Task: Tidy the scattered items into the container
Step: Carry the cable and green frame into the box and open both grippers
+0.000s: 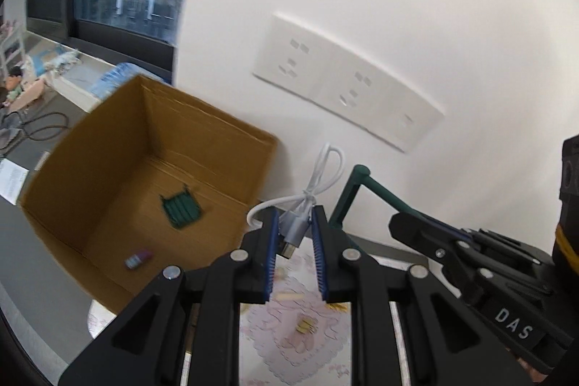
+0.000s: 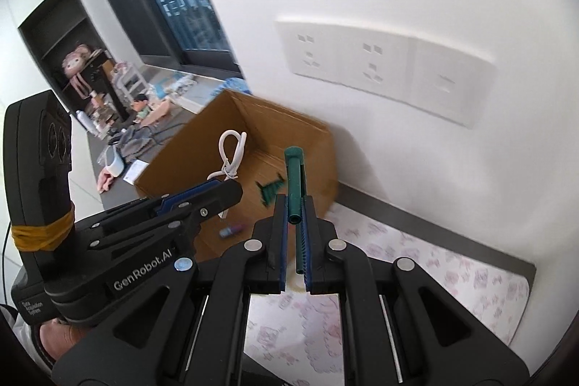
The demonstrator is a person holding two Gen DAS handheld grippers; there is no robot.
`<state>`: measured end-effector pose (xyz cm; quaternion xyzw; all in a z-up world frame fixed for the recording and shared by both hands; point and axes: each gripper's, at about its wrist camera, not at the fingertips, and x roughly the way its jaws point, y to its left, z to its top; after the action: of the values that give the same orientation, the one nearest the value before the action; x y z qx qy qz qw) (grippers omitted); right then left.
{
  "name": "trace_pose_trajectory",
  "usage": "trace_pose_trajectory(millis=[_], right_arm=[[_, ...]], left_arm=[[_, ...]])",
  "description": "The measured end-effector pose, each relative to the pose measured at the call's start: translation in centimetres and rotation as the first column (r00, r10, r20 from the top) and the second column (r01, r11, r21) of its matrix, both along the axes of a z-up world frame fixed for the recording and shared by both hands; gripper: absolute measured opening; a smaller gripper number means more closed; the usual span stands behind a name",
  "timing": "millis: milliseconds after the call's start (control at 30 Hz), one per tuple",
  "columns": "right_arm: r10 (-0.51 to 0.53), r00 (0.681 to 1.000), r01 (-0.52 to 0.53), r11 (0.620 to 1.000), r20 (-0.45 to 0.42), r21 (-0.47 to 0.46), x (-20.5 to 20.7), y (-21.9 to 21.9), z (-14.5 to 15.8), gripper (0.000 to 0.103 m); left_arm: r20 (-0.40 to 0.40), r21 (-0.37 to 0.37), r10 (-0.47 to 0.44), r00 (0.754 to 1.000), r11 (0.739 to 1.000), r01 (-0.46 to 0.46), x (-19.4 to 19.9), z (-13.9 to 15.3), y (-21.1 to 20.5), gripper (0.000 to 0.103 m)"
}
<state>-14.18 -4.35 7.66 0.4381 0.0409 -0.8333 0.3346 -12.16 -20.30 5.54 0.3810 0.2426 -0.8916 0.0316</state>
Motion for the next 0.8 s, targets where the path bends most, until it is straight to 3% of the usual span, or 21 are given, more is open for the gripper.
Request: trace_pose_trajectory(millis=[433, 800], right_arm=[[0.113, 0.994, -0.113, 0.994, 0.01, -0.008, 0.3, -8.2, -1.0, 0.007], [0.135, 0.99, -0.137, 0.99, 0.043, 0.041, -0.3, -11.5, -3.1, 0.008]], left_arm=[[0.041, 0.006, 0.137, 0.99, 0.99, -0.137, 2.3, -2.1, -8.4, 0.018], [0.115, 0.023, 0.141, 0.983, 0.989, -0.144, 1.9, -4.5, -10.4, 0.019]])
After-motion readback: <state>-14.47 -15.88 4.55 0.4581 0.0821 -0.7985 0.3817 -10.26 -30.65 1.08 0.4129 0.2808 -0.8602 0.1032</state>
